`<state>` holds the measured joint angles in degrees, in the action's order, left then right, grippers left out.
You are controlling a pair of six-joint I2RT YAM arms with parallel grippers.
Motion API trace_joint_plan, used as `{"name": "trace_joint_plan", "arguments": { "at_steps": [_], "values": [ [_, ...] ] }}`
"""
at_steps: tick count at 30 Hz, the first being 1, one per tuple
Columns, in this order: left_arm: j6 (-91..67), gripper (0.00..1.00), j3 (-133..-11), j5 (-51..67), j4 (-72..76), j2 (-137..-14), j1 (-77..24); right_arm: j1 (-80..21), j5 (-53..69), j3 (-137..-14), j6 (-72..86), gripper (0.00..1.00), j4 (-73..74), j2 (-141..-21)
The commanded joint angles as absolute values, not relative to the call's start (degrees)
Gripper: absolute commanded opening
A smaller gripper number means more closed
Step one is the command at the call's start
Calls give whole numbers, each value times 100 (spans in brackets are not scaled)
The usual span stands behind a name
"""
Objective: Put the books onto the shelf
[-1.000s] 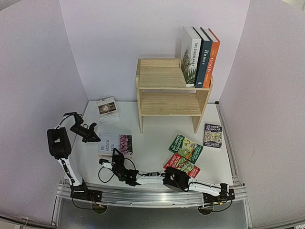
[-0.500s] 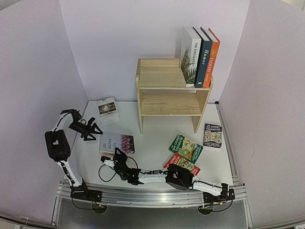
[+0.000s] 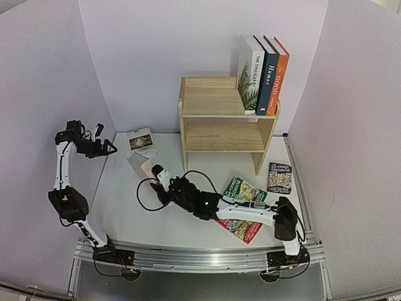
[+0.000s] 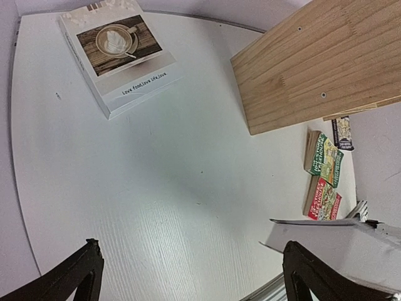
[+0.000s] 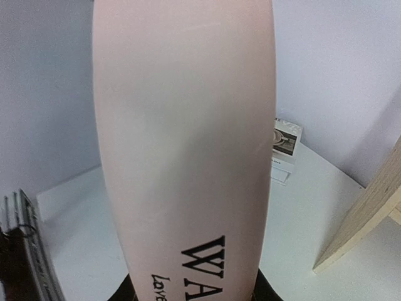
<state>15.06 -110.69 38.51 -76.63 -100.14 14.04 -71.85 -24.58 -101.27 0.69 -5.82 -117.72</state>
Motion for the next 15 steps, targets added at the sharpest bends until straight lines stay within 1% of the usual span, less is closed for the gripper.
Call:
{"name": "trace_joint_plan", "arguments": {
  "at_steps": [1, 5, 9, 12, 15],
  "values": [
    [1449, 100, -11196, 3326, -8311, -9922, 1512, -6939, -1336, -10088, 1228, 0, -423, -10852],
    [1408, 100, -11178, 3286, -8224, -9894, 1521, -6781, -1193, -10354, 1264, 0, -406, -10257],
    [1396, 100, -11029, 3349, -8215, -9870, 1525, -6717, -1243, -10893, 931, 2, -411, -9872],
    [1393, 100, -10915, 3377, -8205, -9854, 1519, -6715, -1624, -11350, 549, 2, -405, -9706],
    [1391, 100, -10836, 3431, -8211, -9842, 1523, -6715, -2352, -11771, -113, 3, -416, -9647]
  ]
}}
